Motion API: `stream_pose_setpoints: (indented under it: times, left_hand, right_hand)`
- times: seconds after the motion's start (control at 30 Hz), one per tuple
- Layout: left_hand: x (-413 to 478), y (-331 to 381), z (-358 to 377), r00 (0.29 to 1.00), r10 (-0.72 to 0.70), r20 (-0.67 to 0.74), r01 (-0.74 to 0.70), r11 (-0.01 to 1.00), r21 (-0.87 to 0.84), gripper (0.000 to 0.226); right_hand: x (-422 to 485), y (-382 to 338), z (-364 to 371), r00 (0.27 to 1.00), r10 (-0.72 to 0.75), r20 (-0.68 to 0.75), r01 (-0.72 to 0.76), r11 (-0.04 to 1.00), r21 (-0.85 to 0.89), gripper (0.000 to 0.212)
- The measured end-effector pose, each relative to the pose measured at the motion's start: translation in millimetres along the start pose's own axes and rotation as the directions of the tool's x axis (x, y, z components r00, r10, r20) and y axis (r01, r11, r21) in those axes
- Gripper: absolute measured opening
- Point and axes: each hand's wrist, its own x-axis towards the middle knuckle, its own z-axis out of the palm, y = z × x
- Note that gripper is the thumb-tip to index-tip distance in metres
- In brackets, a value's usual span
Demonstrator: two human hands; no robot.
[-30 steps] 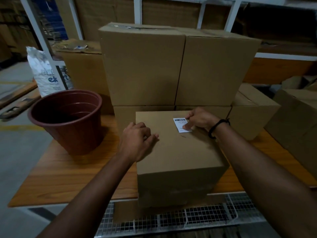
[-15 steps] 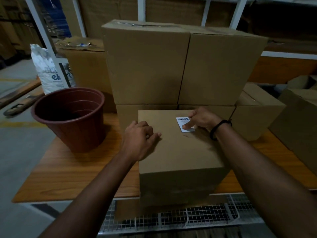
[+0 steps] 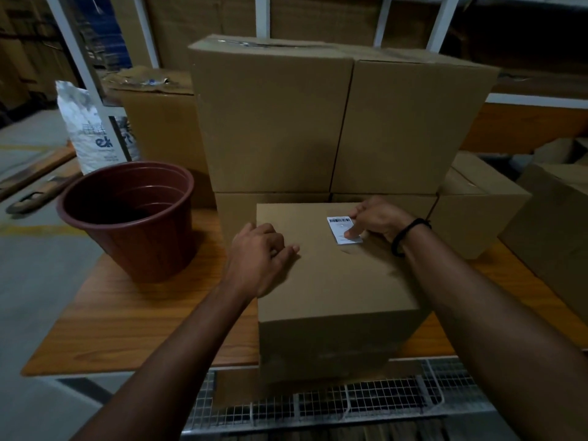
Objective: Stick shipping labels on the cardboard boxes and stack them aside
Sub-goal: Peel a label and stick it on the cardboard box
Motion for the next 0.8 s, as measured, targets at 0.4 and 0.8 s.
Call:
stream_pose_setpoints:
  times: [0.4, 0.8]
  left_hand:
    - [0.4, 0.4, -0.1, 1.0, -0.012, 0.002, 0.012, 1.0, 0.016, 0.05]
    - [0.6, 0.3, 0.5, 1.0, -0.026, 0.008, 0.026, 1.0, 0.015, 0.054]
  right_hand:
    - [-4.9, 0.9, -7.0, 0.999, -0.017, 0.029, 0.018, 1.0, -0.008, 0.034]
    - [-5.3, -1.0, -12.6, 1.0, -0.002, 0.024, 0.002, 1.0, 0.014, 0.023]
